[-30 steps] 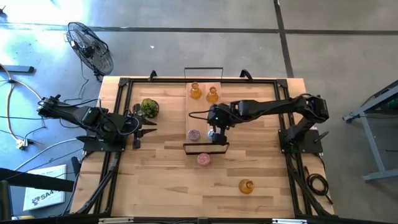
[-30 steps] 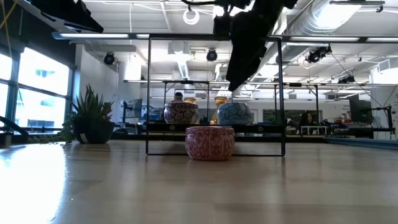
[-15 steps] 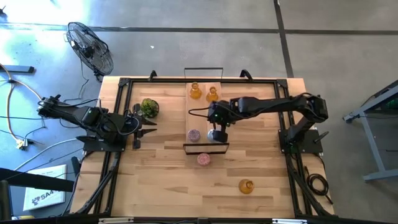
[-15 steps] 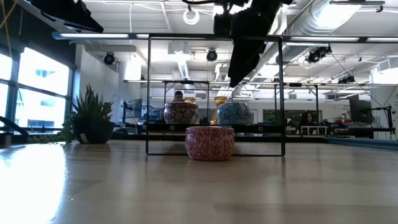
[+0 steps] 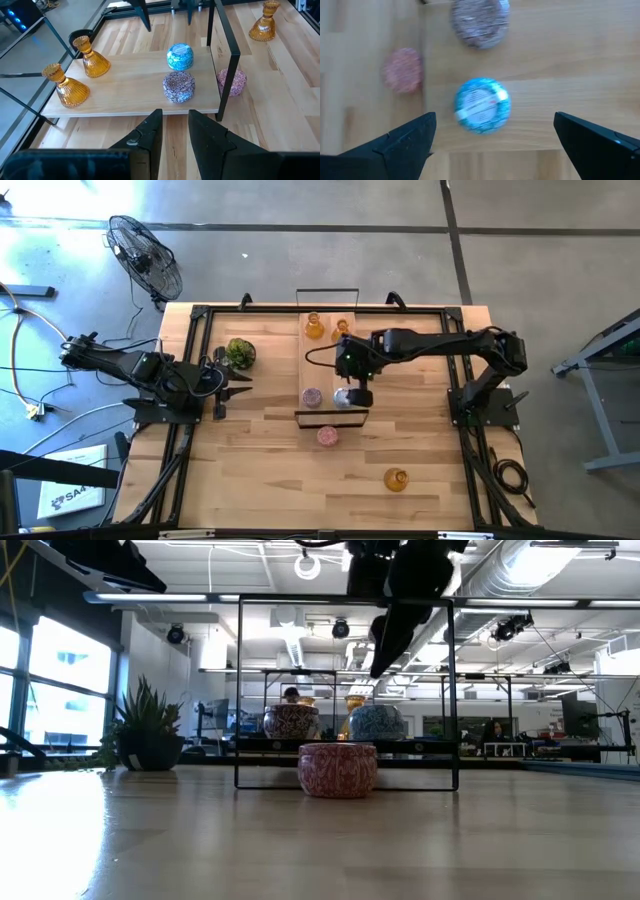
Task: Pick & Place candle stick holders
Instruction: Put the blue scented candle on the shelf
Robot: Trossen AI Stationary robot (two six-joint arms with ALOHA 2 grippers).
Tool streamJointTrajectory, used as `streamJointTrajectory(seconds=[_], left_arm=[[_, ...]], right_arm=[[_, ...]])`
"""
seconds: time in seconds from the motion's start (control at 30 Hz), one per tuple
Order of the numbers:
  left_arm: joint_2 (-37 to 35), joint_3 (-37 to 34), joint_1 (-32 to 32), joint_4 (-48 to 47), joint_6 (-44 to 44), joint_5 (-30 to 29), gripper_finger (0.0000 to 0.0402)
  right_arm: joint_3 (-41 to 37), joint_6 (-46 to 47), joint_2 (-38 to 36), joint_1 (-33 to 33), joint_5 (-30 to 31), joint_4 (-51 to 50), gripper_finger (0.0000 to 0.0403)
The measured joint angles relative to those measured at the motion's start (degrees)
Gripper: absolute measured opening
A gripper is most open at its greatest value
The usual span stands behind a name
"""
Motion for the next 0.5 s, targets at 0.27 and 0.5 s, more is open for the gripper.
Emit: streamJointTrajectory(seconds=[0.27, 0.5], left_arm=[[0.0, 0.0, 0.0, 0.0, 0.0, 0.0, 0.0092], [0.0, 0.0, 0.0, 0.0, 0.0, 0.0, 0.0092]], right_arm=[[0.0, -2.4, 0.0, -2.2, -1.7, -2.9, 0.0399], [0.0, 7.6, 0.3, -0.8, 1.2, -0.6, 0.0399]])
